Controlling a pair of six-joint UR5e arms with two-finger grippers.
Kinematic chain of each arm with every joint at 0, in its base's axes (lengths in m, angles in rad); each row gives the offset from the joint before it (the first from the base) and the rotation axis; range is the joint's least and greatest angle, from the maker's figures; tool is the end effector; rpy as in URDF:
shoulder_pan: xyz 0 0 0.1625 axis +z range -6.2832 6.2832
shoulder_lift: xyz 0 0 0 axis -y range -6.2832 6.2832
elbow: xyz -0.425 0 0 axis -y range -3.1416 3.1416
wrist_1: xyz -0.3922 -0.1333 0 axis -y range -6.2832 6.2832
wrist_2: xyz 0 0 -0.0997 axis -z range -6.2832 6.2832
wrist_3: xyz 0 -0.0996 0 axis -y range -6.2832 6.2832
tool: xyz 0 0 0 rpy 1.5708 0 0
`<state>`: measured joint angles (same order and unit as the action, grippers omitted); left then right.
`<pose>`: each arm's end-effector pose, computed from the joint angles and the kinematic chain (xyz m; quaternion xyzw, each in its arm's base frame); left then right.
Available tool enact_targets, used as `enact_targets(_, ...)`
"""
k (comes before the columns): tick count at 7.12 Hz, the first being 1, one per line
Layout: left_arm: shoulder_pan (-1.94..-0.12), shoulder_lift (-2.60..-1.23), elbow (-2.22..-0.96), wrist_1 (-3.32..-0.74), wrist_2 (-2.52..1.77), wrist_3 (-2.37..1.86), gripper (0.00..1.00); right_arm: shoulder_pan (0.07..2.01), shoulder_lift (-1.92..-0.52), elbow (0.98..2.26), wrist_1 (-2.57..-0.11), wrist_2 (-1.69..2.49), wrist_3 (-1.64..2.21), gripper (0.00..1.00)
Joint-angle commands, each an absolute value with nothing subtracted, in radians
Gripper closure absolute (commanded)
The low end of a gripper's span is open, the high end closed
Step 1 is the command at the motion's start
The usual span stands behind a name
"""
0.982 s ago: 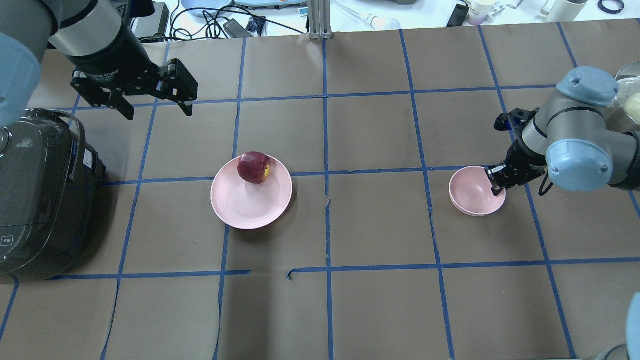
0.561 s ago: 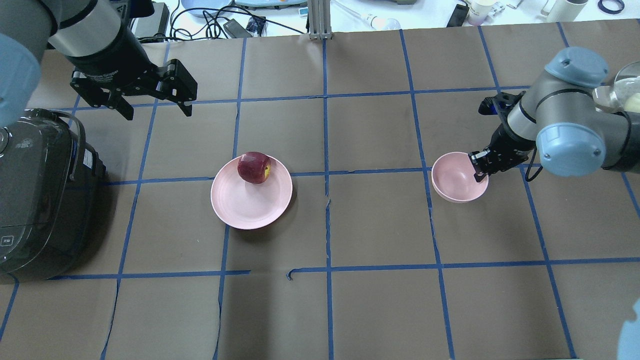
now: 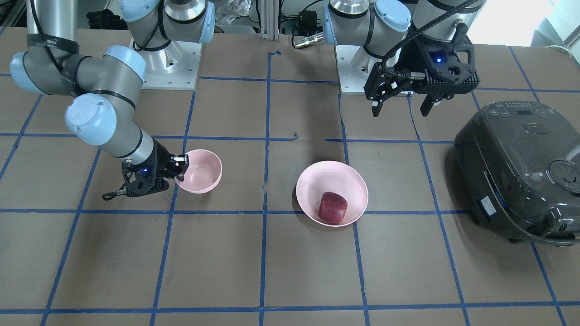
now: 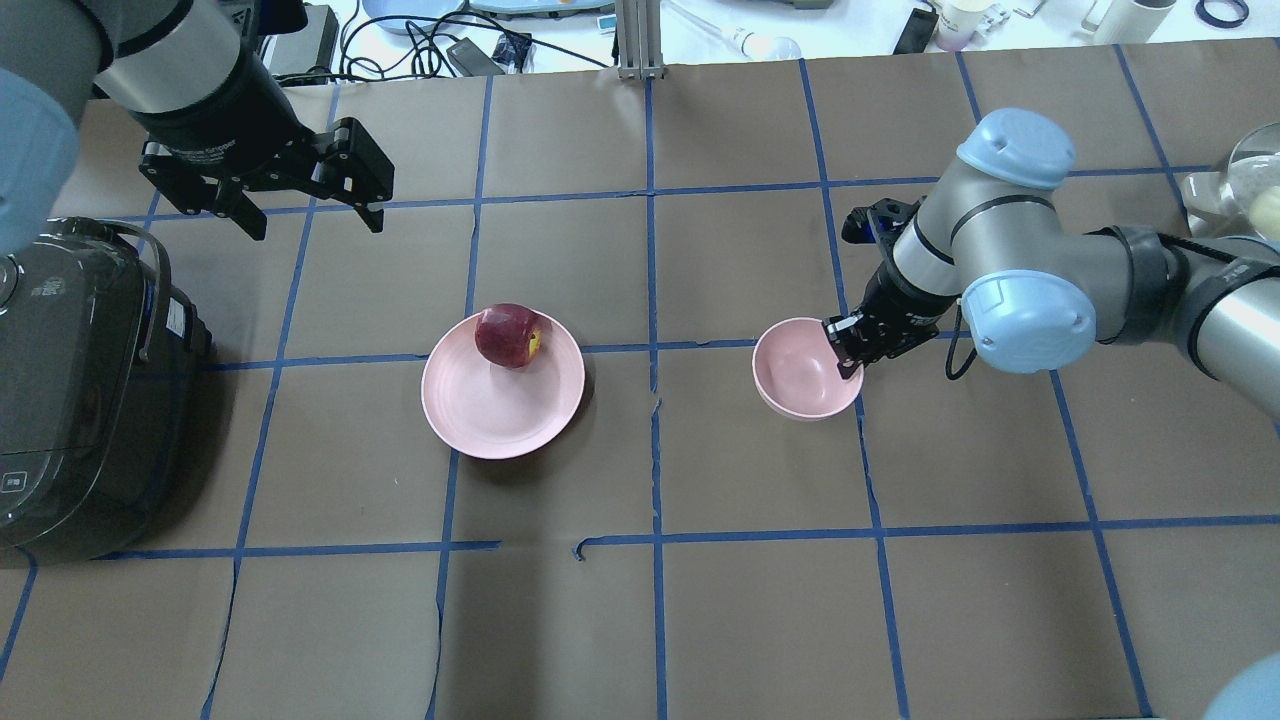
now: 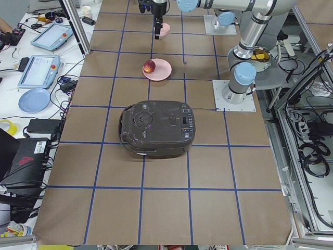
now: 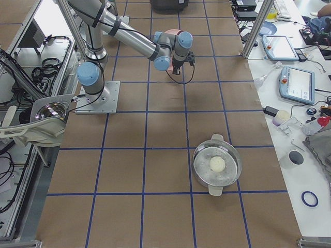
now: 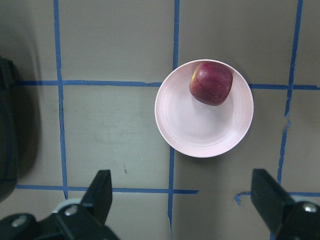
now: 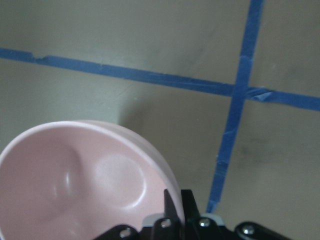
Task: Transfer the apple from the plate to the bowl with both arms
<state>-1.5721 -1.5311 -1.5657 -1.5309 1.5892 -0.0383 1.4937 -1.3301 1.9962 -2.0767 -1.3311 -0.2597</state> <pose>-0.1321 -0.4825 0.5139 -0.0189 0.9989 -0.0425 0.0084 0.1185 -0.5033 0.2215 -0.0807 0.9864 0.0583 0.1308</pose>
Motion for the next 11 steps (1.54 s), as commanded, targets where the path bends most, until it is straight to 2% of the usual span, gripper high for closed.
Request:
enact_targets(1, -1.572, -1.531, -1.566, -1.531, 1.589, -0.038, 0.00, 1.502, -1.309, 2.051, -2.155, -1.233, -0.258, 1.00)
enact_targets(4, -1.571, -1.531, -1.565, -1.531, 1.589, -0.038, 0.00, 1.502, -1.266, 2.048, -2.160, -1.273, -0.256, 1.00)
enact_targets(5, -1.568, -1.529, -1.563, -1.531, 1.588, -0.038, 0.00, 1.502, -1.270, 2.045, -2.161, -1.294, -0.221, 0.53)
enact_targets(6, -1.566, -1.529, -1.563, -1.531, 1.588, -0.038, 0.00, 1.503, -1.281, 2.042, -2.169, -1.295, -0.127, 0.01)
enact_targets(8, -1.565, -1.540, -1.554, -1.529, 1.592, -0.034, 0.00, 1.541, -1.319, 1.990, -2.134, -1.313, -0.043, 0.00)
enact_targets(11, -1.578, -1.604, -1.584, -1.453, 1.576, -0.048, 0.00, 1.542, -1.431, 1.812, -1.858, -1.449, -0.058, 0.00)
